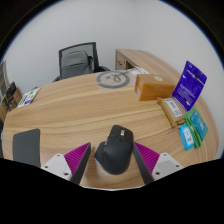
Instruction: Arrange mouse
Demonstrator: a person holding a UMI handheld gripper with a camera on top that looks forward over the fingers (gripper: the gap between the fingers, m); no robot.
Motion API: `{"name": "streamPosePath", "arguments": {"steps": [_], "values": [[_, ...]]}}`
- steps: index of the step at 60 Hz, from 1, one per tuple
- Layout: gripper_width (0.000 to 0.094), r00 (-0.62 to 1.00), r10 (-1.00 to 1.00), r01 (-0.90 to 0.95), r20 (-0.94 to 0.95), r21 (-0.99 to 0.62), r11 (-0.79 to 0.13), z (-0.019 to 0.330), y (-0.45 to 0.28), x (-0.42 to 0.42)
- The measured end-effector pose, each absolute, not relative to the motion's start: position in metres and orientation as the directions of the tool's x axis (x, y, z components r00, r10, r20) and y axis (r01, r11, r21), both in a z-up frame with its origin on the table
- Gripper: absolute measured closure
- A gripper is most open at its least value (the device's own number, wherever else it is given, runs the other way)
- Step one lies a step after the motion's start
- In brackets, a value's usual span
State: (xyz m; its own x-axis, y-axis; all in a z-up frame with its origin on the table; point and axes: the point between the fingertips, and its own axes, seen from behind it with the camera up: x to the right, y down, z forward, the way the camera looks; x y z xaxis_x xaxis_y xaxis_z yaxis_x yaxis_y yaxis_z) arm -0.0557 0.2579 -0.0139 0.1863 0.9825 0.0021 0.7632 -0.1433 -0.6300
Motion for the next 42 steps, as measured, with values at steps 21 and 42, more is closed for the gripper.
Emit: {"name": "streamPosePath", "arguments": {"steps": [21,42], "values": [[0.0120,0.151,0.988,0.771,0.007,-0.627,-0.114,-0.018,0.244,-0.085],[0.0605,0.157,0.988,0.752,0.007,-0.650,-0.115,-0.016,0.248,-0.094]]}}
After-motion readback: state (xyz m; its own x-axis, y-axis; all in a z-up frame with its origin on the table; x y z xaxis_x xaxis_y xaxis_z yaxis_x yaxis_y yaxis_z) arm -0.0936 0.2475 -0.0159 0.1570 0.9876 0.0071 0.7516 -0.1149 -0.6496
